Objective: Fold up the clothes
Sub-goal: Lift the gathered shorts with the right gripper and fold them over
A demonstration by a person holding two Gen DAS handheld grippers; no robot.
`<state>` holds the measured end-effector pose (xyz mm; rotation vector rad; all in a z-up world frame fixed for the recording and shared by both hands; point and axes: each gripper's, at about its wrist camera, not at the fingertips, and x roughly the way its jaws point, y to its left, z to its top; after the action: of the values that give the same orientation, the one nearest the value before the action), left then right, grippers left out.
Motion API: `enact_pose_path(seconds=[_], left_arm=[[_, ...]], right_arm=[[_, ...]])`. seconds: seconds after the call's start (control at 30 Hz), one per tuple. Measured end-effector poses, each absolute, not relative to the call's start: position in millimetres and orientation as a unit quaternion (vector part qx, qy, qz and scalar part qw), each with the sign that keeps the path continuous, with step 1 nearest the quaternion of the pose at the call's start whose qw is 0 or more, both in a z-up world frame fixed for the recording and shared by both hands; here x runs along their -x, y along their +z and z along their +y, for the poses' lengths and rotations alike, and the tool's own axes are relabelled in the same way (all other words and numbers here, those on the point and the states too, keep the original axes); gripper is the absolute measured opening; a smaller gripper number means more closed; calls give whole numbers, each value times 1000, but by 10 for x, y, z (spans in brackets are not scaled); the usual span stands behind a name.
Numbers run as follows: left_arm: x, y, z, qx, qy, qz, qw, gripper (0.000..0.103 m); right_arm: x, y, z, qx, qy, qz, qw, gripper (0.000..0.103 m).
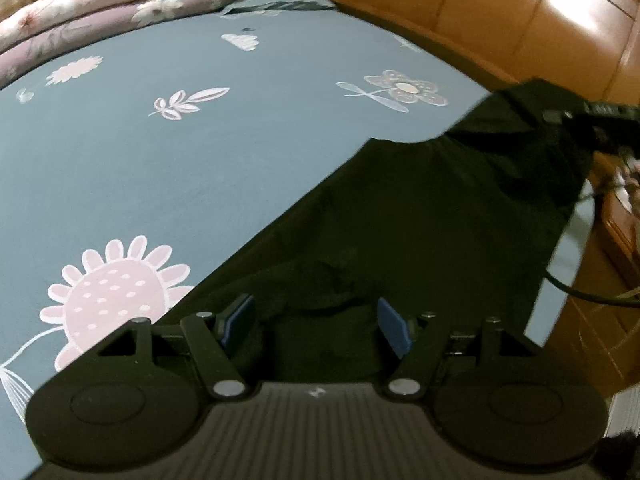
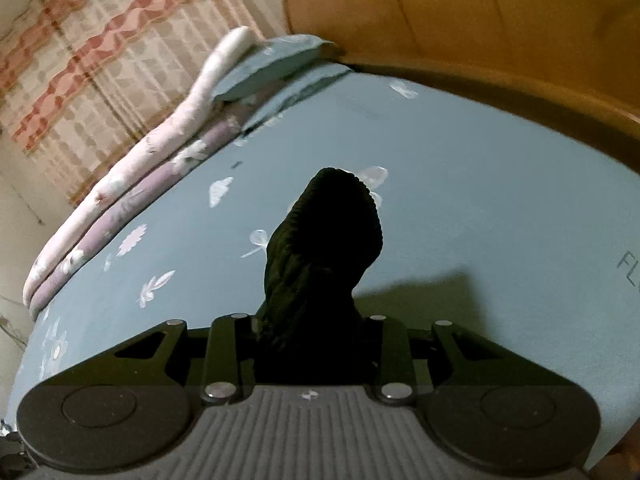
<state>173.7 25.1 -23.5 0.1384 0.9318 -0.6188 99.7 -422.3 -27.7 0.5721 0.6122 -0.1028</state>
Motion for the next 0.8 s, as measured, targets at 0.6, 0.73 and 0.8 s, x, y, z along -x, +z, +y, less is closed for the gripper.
enact_pose_path(seconds=[0.6, 0.73, 0.8], left_arm=[[-1232, -496, 1095, -88, -394, 383, 831, 70], [-1143, -489, 1251, -92, -410, 368, 829, 71], [-1113, -479, 1340, -89, -413, 361, 832, 71]], right_arm=[[-1021, 104, -2686, -159, -21, 281, 946, 35], [-1040, 168, -2337, -133, -8, 286, 949, 35], [-1049, 212, -2165, -120, -2, 286, 951, 35]])
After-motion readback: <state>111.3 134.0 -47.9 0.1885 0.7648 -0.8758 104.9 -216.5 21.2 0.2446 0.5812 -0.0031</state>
